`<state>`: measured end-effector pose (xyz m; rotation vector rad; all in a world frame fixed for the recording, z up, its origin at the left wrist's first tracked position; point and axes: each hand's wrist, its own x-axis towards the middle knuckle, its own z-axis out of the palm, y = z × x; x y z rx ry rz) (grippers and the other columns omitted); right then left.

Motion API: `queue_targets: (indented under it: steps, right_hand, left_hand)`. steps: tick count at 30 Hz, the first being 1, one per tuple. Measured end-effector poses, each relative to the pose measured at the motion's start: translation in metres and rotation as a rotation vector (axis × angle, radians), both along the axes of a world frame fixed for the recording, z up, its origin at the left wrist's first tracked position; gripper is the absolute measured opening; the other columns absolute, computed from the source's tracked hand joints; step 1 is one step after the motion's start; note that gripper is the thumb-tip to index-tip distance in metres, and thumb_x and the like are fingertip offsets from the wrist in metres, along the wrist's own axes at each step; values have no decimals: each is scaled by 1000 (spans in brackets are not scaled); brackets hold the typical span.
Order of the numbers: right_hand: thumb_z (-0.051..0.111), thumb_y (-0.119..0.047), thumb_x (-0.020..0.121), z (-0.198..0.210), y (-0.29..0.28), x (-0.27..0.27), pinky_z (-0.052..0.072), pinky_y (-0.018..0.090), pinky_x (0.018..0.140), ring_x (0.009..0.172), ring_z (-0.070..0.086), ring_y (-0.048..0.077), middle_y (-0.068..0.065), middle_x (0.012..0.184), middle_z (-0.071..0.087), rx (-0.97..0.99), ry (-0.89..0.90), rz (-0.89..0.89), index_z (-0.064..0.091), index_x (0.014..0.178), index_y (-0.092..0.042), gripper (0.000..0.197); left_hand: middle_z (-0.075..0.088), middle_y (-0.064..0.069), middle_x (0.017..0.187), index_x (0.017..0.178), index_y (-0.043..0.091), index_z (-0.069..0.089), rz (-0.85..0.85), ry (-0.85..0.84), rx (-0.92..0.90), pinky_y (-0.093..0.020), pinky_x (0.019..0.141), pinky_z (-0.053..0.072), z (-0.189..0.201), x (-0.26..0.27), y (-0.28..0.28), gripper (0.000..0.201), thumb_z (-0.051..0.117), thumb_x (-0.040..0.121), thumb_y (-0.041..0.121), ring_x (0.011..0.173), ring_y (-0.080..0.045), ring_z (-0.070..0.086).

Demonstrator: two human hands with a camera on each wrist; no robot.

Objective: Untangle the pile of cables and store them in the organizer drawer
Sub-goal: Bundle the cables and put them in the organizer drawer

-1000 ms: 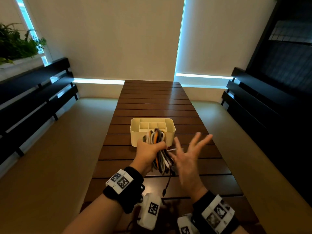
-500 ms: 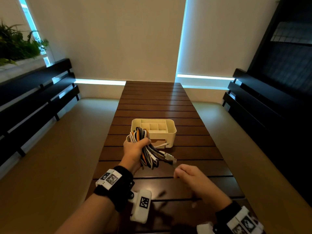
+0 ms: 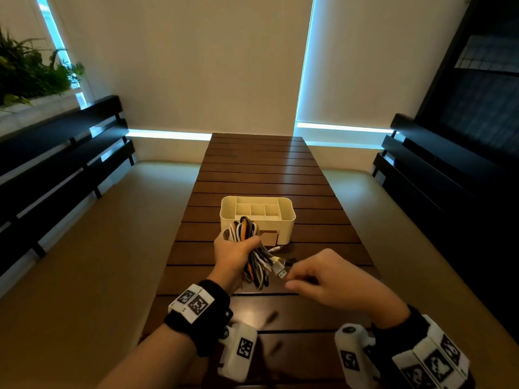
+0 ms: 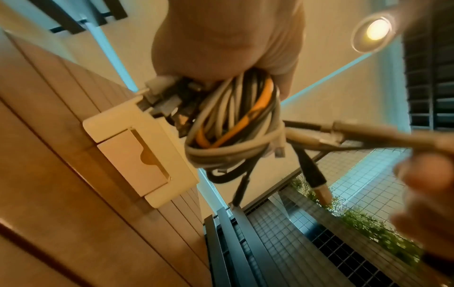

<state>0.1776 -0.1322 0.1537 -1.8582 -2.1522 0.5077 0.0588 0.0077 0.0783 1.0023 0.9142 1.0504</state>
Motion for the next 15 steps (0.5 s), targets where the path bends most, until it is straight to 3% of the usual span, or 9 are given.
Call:
queue_targets:
  steps: [2, 4, 7, 9, 11, 13, 15]
  right_hand:
    - [55, -32, 91, 5, 3, -6, 42, 19, 60, 64, 56, 10, -1, 76, 67, 25, 35, 29, 71, 95, -16, 22]
    - [54, -32, 92, 7, 5, -4, 39, 15, 57, 59, 52, 3, -3, 72, 63, -23, 54, 23, 70, 92, -14, 24]
    - [47, -28, 96, -1, 6, 18, 36, 11, 55, 66, 51, -2, -13, 76, 56, -10, 47, -230, 65, 99, -22, 20]
    - [44, -26, 97, -14, 4, 28, 36, 12, 59, 71, 50, 3, -14, 82, 56, 5, -21, -372, 60, 112, -30, 23]
    - [42, -26, 97, -31, 5, 22, 45, 21, 68, 70, 51, 6, -6, 93, 63, -92, -94, -372, 56, 117, -34, 26]
    - [43, -28, 97, -45, 5, 3, 46, 29, 76, 84, 58, 15, 2, 101, 64, -171, -130, -312, 59, 111, -28, 22]
    - [44, -28, 96, -49, 2, -13, 46, 27, 77, 86, 57, 14, -1, 95, 62, -190, -82, -259, 61, 104, -20, 21]
  left_hand:
    - [65, -10, 76, 90, 0, 63, 1, -16, -44, -31, 59, 56, -2, 4, -4, 23, 65, 72, -14, 67, -21, 66]
    - [63, -12, 76, 95, -3, 62, 0, -120, -170, -29, 53, 54, -5, 5, -4, 24, 62, 74, -12, 65, -22, 64]
    - [57, -14, 75, 89, 0, 58, -45, -316, -358, -31, 48, 54, -10, 1, 4, 14, 59, 77, -7, 64, -27, 59]
    - [56, -16, 76, 84, 0, 56, -83, -333, -373, -30, 45, 52, -8, -3, 7, 8, 59, 77, -3, 60, -27, 59]
    - [55, -17, 75, 86, -1, 56, -90, -336, -357, -29, 44, 51, -6, -4, 7, 8, 59, 78, -2, 56, -26, 59]
    - [55, -17, 74, 91, -1, 57, -77, -339, -342, -31, 44, 51, -3, -1, 2, 14, 60, 77, -3, 55, -26, 60]
    - [58, -17, 75, 98, -3, 58, -45, -310, -306, -32, 46, 53, -3, 1, -3, 22, 61, 77, -6, 57, -26, 62]
